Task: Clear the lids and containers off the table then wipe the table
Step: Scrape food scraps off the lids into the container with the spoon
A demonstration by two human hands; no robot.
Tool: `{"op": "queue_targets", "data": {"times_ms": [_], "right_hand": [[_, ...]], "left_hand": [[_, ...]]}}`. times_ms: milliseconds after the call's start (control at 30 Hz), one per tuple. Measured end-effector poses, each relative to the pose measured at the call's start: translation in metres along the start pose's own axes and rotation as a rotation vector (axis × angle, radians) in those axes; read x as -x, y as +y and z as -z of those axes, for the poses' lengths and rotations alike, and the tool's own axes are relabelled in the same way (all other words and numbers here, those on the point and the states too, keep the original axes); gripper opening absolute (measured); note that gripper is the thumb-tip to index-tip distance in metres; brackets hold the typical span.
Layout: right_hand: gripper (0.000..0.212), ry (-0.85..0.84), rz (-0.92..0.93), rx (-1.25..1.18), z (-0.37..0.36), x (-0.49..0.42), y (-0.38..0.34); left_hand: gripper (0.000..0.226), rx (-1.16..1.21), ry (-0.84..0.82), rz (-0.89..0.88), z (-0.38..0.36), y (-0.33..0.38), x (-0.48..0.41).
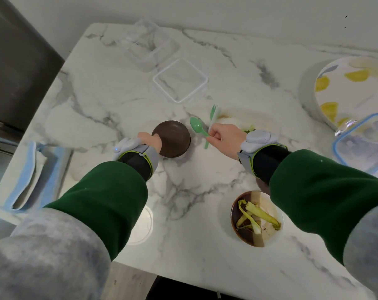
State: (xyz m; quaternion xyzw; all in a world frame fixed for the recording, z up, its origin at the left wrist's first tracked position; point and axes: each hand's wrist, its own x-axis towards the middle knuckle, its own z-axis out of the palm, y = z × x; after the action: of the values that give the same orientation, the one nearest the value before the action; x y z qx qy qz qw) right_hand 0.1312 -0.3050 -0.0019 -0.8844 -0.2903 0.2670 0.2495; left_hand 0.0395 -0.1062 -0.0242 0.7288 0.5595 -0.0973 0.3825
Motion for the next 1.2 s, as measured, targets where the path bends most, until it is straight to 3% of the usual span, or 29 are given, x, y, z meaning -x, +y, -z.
{"op": "queue_targets", "data": {"times_ms": [133, 200, 300, 400, 533, 733, 933, 1067, 1200], "right_hand": [[0.013, 0.023, -0.006, 0.003, 0.009, 0.008, 0.006], [0.019, 0.042, -0.019, 0.011, 0.014, 0.014, 0.011], [0.021, 0.058, -0.048, 0.018, 0.022, 0.024, 0.024], [0.02, 0.077, -0.068, 0.009, 0.029, 0.034, 0.037], [0.019, 0.118, -0.084, 0.03, 0.038, 0.05, 0.057], [0.014, 0.151, -0.122, 0.023, 0.047, 0.073, 0.087], [0.016, 0.241, -0.126, 0.001, 0.038, 0.085, 0.12], [0.015, 0.369, -0.116, -0.035, 0.026, 0.086, 0.139], [0.017, 0.427, -0.113, -0.043, 0.022, 0.086, 0.148]], "left_hand": [[0.04, -0.167, 0.151, -0.086, -0.003, 0.013, 0.015], [0.034, -0.162, 0.125, -0.116, -0.009, 0.026, 0.024], [0.022, -0.169, 0.02, -0.222, -0.023, 0.042, 0.044], [0.027, -0.198, -0.069, -0.305, -0.039, 0.054, 0.069], [0.02, -0.111, -0.383, -0.256, -0.072, 0.067, 0.101], [0.03, -0.248, -0.59, -0.188, -0.117, 0.067, 0.134], [0.028, -0.292, -0.628, -0.219, -0.152, 0.068, 0.148], [0.007, -0.309, -0.613, -0.24, -0.168, 0.069, 0.157], [0.034, -0.377, -0.564, -0.288, -0.177, 0.066, 0.157]]}}
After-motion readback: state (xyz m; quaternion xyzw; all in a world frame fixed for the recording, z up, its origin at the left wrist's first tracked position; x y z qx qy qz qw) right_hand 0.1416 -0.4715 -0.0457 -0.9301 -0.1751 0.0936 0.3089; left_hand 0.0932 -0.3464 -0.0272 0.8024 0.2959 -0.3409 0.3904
